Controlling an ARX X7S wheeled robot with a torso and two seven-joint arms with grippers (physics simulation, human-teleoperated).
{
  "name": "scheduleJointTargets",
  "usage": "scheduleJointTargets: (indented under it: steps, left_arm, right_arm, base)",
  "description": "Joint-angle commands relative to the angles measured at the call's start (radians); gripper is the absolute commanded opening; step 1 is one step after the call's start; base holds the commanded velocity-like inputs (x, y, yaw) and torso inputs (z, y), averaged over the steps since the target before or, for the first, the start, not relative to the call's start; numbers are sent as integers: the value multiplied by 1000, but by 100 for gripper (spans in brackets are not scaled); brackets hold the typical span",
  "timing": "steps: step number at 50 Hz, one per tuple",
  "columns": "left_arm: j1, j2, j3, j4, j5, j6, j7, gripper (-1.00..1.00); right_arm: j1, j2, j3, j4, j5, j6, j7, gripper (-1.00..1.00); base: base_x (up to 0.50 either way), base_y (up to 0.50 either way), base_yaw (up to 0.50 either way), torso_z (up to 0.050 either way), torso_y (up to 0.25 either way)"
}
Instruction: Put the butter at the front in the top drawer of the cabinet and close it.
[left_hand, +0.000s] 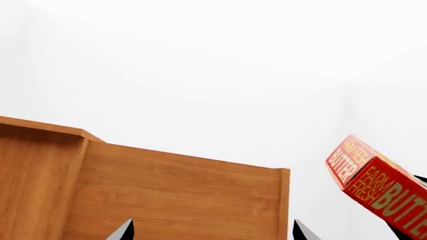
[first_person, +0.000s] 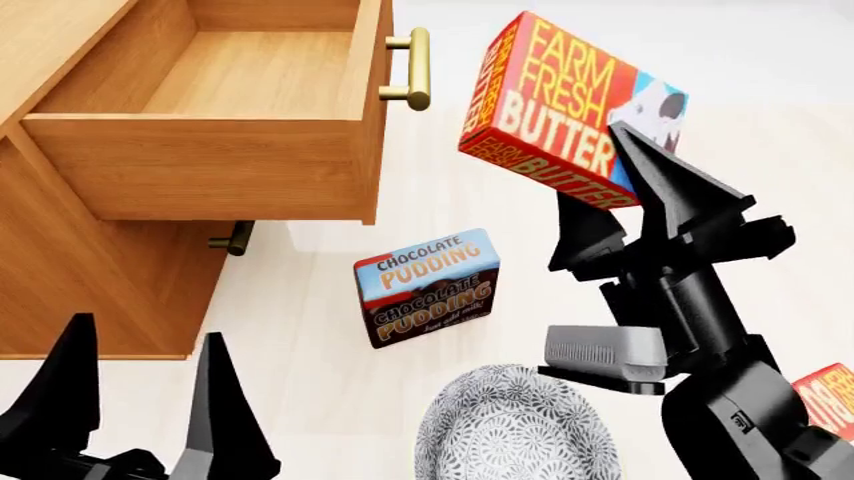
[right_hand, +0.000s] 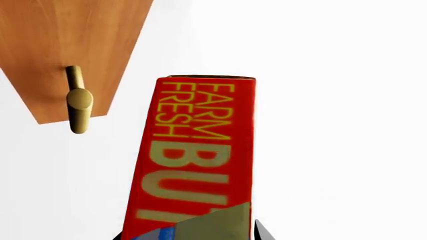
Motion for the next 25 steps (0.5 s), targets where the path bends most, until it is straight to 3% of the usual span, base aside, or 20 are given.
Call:
scheduleJointTargets:
  steps: [1,3,5,8,20,25]
  left_arm:
    - [0,-11,8,3,-35,-7,6,100]
    - [-2,-15,11,6,-41,-11,10,100]
    - [1,-14,21,18,-26,-22,14,100]
    - [1,-12,28,25,-19,-30,18,100]
    - [-25,-29,46,50,-64,-79,29,100]
    - [-73,-59,67,93,-131,-164,38,100]
  right_arm:
    - [2,12,27,-9,-46,7,36,-100]
    - [-1,15,28,-8,-49,2,49,-100]
    - [-36,25,33,9,-49,-56,177,-100]
    - [-54,24,33,29,-47,-89,250,-100]
    - [-66,21,29,67,-59,-127,335,-100]
    - [-74,17,26,75,-64,-135,361,-100]
  base:
    - [0,0,0,0,10]
    - [0,0,0,0,0]
    - [0,0,0,0,0]
    - [0,0,0,3,0]
    - [0,0,0,0,2]
    - [0,0,0,0,0]
